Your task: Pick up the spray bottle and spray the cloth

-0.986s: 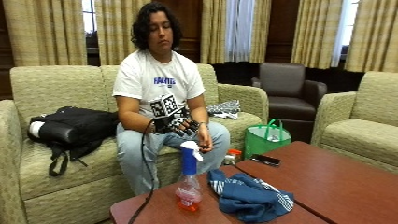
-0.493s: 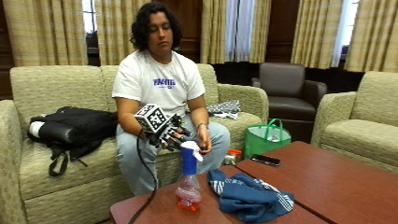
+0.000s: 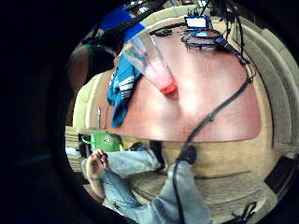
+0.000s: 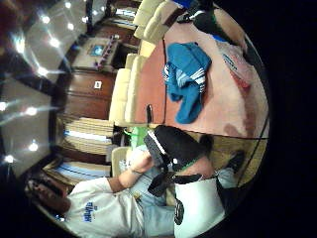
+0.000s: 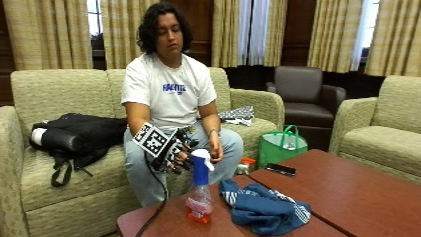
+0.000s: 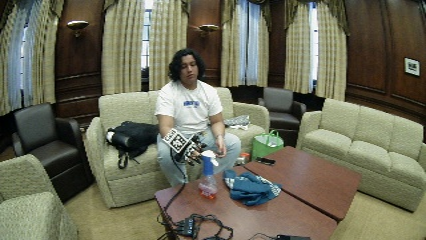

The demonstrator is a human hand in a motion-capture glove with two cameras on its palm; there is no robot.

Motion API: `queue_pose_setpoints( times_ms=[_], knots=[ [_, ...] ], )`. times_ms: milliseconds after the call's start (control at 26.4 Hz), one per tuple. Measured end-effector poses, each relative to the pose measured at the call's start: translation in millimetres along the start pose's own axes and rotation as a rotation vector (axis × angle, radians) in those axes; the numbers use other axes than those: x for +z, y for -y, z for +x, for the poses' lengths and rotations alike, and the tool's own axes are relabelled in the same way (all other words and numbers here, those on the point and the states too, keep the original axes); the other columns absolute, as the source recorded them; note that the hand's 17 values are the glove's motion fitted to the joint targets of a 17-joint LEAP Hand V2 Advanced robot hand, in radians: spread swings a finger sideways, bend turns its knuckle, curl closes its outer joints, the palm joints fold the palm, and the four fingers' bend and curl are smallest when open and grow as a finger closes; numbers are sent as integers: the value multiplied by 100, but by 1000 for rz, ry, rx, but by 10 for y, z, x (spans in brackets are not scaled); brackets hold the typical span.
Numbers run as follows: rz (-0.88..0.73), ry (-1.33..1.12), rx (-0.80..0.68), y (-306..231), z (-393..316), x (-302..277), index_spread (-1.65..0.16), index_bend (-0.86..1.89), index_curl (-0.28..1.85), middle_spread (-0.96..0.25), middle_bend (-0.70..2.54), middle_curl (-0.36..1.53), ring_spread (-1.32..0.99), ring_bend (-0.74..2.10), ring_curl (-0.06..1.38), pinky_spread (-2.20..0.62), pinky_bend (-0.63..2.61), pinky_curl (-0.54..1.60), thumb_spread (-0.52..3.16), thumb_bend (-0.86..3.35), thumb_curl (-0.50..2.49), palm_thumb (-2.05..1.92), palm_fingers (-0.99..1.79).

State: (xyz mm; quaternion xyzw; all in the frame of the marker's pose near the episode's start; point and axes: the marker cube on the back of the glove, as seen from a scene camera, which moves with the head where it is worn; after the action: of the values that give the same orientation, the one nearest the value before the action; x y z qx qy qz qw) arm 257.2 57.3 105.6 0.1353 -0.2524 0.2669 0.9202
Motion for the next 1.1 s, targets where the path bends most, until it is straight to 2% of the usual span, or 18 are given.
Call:
queue_pose_setpoints(
  times_ms=[190,303,417,607,910,1100],
  knots=[
    [167,101,40,241,131,33,-41,12,23,-14,20,34,-17,47,35,12,35,35,106,-2,30,50,67],
    [150,132,102,284,220,68,-40,11,23,-13,21,35,-17,46,35,11,35,35,107,-1,30,52,68],
    [204,154,67,398,325,115,-40,11,22,-14,23,36,-16,46,35,10,34,35,107,-1,30,53,69],
    [109,242,190,482,364,169,-39,11,23,-14,23,37,-17,46,36,10,33,35,107,-1,31,56,69],
    [92,278,201,573,416,255,-39,12,23,-14,21,38,-17,46,36,10,29,34,107,-1,32,62,68],
    [145,240,210,629,459,235,-38,10,22,-15,21,38,-17,48,36,8,32,35,108,2,35,72,73]
  ],
)
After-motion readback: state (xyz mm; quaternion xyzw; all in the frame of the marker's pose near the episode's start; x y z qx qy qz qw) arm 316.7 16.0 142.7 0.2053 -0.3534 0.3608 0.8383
